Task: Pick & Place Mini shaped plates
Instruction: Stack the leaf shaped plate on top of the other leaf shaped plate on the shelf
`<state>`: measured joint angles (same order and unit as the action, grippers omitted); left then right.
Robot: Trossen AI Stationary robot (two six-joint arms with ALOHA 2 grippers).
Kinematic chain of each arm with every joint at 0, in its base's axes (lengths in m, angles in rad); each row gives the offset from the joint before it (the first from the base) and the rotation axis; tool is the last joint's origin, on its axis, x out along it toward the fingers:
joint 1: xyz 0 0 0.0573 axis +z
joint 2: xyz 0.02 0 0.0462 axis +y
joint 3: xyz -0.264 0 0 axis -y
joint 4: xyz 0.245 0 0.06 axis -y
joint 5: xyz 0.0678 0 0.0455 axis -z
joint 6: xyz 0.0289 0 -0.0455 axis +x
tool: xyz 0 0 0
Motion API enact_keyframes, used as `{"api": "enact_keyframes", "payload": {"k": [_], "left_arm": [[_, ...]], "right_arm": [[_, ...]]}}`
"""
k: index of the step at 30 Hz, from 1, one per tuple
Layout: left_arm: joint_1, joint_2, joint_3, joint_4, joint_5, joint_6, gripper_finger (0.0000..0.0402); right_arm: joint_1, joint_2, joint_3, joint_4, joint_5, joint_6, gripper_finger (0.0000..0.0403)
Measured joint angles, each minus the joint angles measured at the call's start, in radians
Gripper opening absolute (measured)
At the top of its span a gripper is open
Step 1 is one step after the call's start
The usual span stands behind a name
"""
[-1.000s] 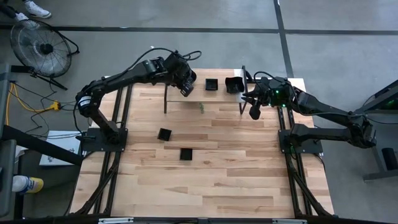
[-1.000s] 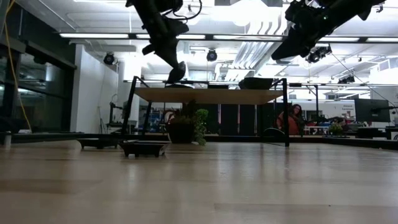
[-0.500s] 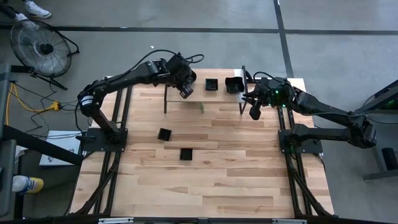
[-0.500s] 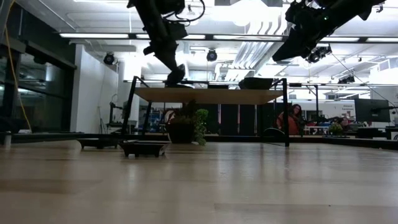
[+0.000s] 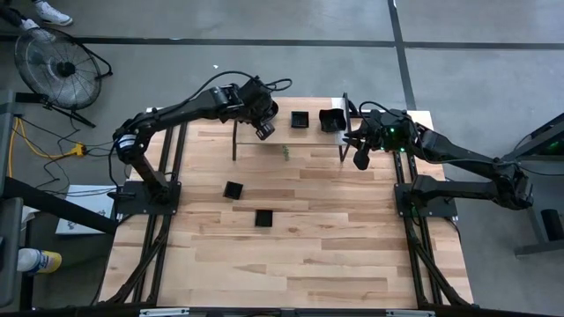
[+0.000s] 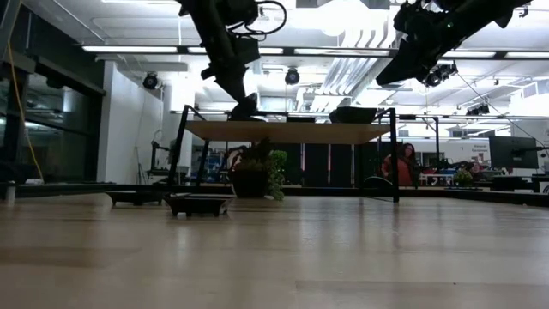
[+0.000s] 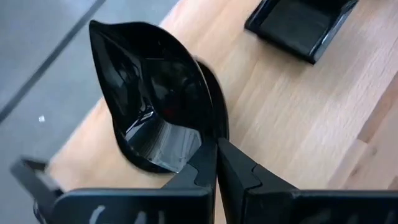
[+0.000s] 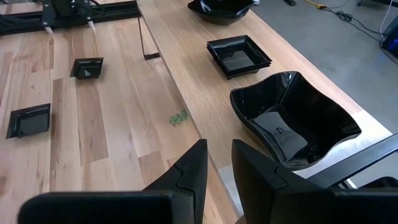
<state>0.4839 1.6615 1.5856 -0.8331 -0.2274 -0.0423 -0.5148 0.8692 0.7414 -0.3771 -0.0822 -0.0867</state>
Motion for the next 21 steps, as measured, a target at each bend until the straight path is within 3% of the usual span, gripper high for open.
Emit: {"api": "enact_keyframes", "payload": {"k": [9, 21], "left_arm": [[0.0, 0.005, 0.001, 0.014, -0.002, 0.037, 0.0019], [0.0, -0.001, 0.001, -0.006, -0.029, 0.064, 0.0071]], "right_arm": [[0.0, 0.0, 0.0, -0.008, -0.001, 0.0, 0.0069], [0.0, 0.0, 0.0, -0.061, 0.0, 0.0, 0.0069]]}}
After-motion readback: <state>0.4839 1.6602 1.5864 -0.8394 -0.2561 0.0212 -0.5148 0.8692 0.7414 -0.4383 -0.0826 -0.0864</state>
